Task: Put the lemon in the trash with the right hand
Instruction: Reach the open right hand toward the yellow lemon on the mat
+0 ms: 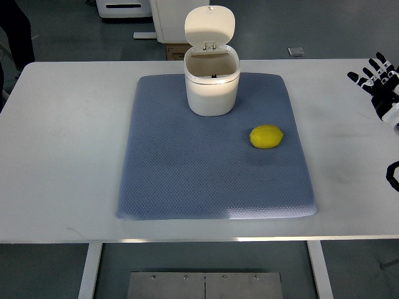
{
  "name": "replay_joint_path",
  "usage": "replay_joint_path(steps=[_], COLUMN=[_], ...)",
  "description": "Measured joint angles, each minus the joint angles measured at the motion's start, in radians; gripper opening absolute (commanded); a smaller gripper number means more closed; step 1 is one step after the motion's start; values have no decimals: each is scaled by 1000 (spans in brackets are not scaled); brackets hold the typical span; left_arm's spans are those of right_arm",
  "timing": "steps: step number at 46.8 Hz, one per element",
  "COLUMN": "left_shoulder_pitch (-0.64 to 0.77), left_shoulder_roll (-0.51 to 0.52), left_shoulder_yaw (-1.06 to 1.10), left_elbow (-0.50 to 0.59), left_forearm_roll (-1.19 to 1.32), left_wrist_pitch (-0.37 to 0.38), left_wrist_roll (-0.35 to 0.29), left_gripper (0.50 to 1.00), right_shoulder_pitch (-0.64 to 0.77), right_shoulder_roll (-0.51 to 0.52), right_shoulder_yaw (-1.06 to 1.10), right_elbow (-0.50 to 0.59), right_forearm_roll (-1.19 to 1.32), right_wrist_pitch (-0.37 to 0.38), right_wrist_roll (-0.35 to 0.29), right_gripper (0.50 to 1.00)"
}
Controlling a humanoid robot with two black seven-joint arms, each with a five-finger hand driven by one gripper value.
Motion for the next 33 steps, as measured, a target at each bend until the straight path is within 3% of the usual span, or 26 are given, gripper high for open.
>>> replay_joint_path(steps=[5, 15, 33], left_shoulder_pitch=[0, 0, -1], left_shoulder_roll=[0, 0, 0], left_shoulder_yaw=[0, 0, 0], left_elbow=[0, 0, 0], left_forearm_roll=[0, 0, 0], left_wrist_pitch=[0, 0, 0], left_wrist_roll=[0, 0, 0], left_gripper=[1000, 1000, 1000], right_shoulder_pitch=[2, 18, 39], right_shoulder_roll=[-34, -163, -253], right_shoulder_yaw=[-19, -155, -258], right_elbow=[33, 199, 329], right_forearm_roll=[-98, -226, -445], right_wrist_pitch=[-1, -17, -63], right_wrist_roll=[0, 6, 75], right_gripper=[1000, 1000, 998])
